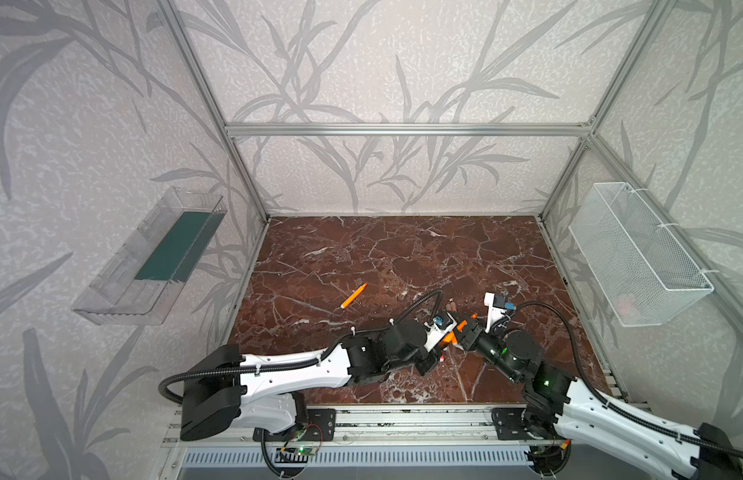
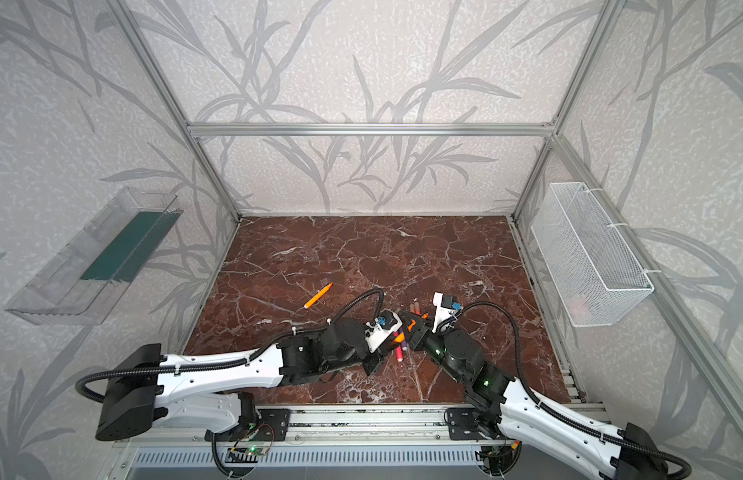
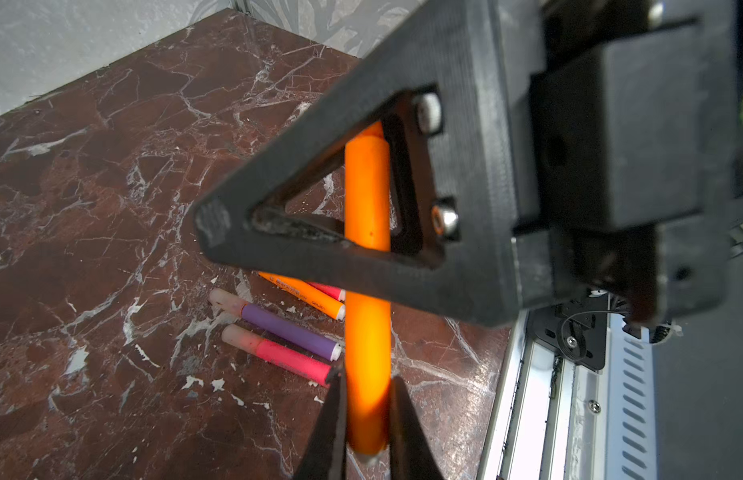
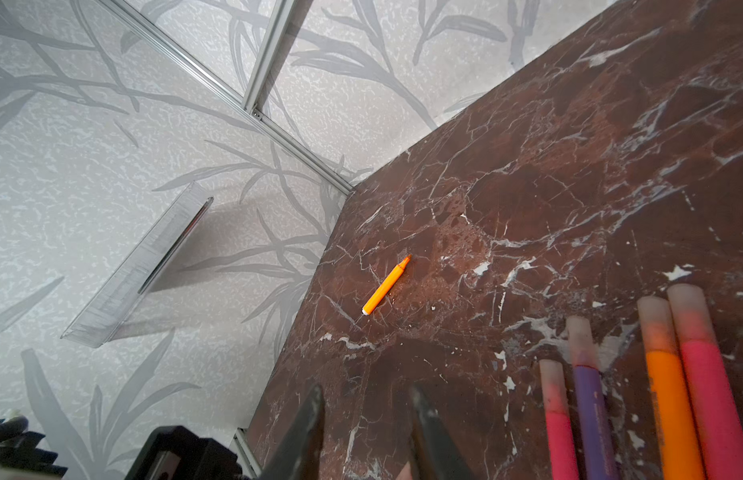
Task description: Insert the pens into the pen caps
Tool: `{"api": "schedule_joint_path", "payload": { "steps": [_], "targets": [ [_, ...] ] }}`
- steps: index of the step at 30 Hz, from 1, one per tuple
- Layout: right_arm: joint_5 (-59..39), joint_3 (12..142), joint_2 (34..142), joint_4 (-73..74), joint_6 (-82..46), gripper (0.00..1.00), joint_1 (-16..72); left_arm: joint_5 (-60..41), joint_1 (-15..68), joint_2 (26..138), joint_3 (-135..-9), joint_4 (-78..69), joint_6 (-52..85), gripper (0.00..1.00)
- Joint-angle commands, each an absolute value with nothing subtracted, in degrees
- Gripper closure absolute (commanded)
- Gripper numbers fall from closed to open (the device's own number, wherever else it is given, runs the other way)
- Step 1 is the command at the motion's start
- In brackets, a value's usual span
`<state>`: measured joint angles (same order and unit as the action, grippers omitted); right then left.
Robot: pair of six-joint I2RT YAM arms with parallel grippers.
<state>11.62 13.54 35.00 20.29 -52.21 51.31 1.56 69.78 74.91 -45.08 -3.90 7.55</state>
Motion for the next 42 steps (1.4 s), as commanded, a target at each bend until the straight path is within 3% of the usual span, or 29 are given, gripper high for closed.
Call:
{"api": "schedule_joint_path", "payload": {
  "steps": [1,5,13,15,23,27,39,42],
  "targets": [
    [12.9,14.8,32.6,18.8,-51.4,0.65,51.2,2.6,70.1,75.3,-46.8,-3.8,6.0,1.00],
    [13.7,13.8,30.7,18.1,-51.8,0.69,51.2,3.0,70.2,75.6,-47.0,-3.4,5.8,1.00],
    [11.0,14.1,34.4,20.0,-53.1,0.96,51.2,3.2,70.2,74.8,-46.5,-3.9,5.5,1.00],
    [9.5,14.2,36.4,22.3,-54.0,1.00,51.2,3.1,70.2,74.4,-45.9,-4.6,5.6,0.94],
    [7.1,13.4,42.8,31.5,-59.3,1.00,52.0,2.6,70.2,73.3,-44.8,-6.0,5.5,0.70],
    [7.8,12.5,44.7,34.9,-61.3,1.00,53.1,3.5,70.2,73.5,-44.9,-5.6,5.3,0.66],
    [11.5,11.2,44.7,38.7,-62.8,1.00,57.4,3.6,70.2,74.9,-45.4,-5.7,5.0,0.61],
    [12.0,11.2,44.2,38.4,-62.6,1.00,57.8,3.8,70.2,75.4,-45.6,-5.6,5.0,0.69]
  ]
}}
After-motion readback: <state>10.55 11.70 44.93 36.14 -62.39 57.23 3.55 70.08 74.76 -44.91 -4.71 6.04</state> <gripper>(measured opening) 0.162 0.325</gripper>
